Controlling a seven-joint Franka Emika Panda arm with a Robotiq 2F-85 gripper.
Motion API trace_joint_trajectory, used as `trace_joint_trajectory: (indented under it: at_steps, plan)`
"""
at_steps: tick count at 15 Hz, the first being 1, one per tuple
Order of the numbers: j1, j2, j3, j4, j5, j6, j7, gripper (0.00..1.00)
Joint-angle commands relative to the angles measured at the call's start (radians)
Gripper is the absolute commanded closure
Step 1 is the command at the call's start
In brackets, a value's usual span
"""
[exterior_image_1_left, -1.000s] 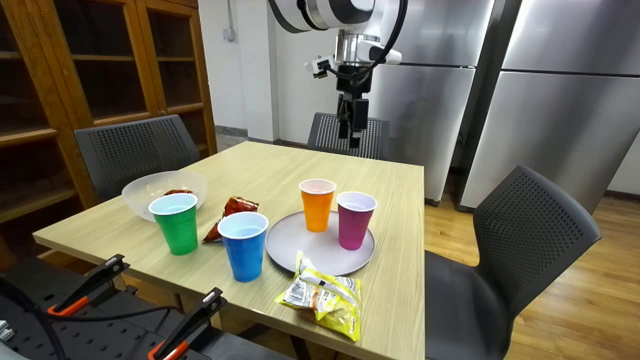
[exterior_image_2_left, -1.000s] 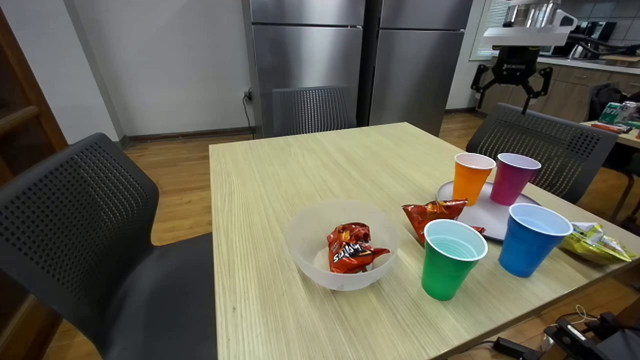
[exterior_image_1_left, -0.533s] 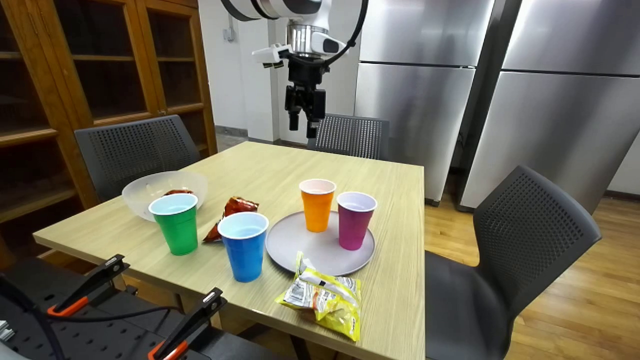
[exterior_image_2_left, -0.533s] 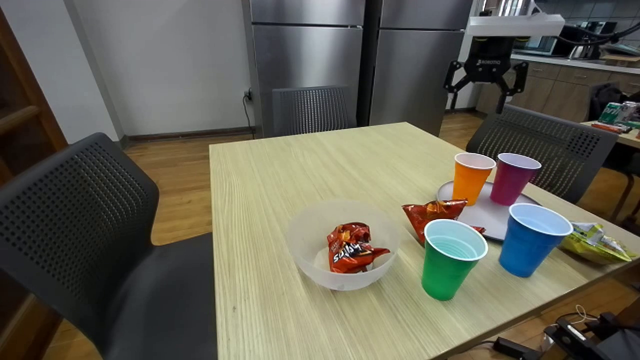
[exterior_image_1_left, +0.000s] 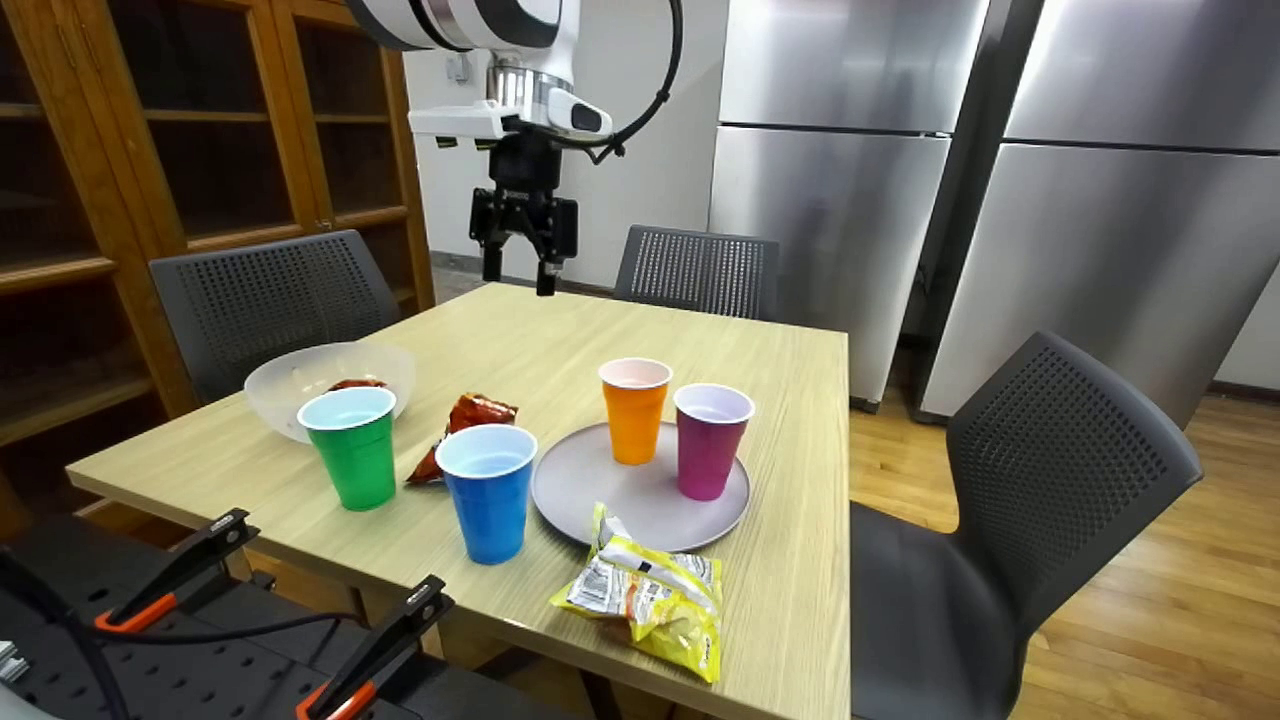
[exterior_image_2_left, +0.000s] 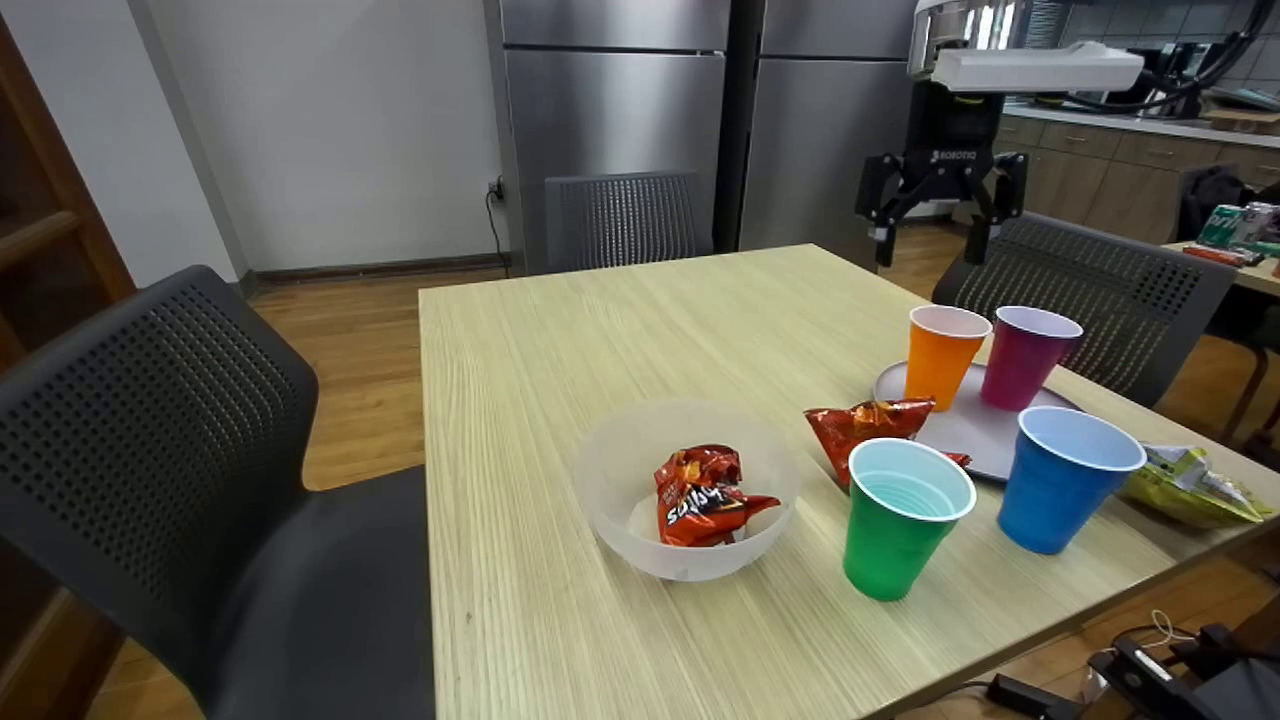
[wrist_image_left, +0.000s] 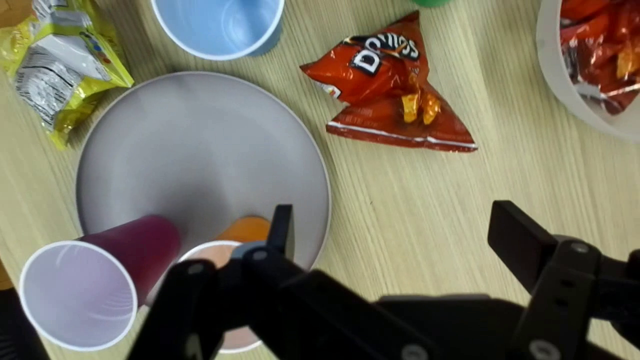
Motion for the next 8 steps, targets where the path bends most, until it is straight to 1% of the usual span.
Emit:
trace_joint_trajectory:
  at_steps: [1,4,8]
  plan:
    - [-0.001,-0.078,0.024,-0.095,-0.041,-0.04,-0.092,0.0]
    - [-0.001,-0.108,0.031,-0.154,-0.072,-0.048,-0.128,0.0]
    - [-0.002,-0.123,0.036,-0.206,-0.08,-0.026,-0.151,0.0]
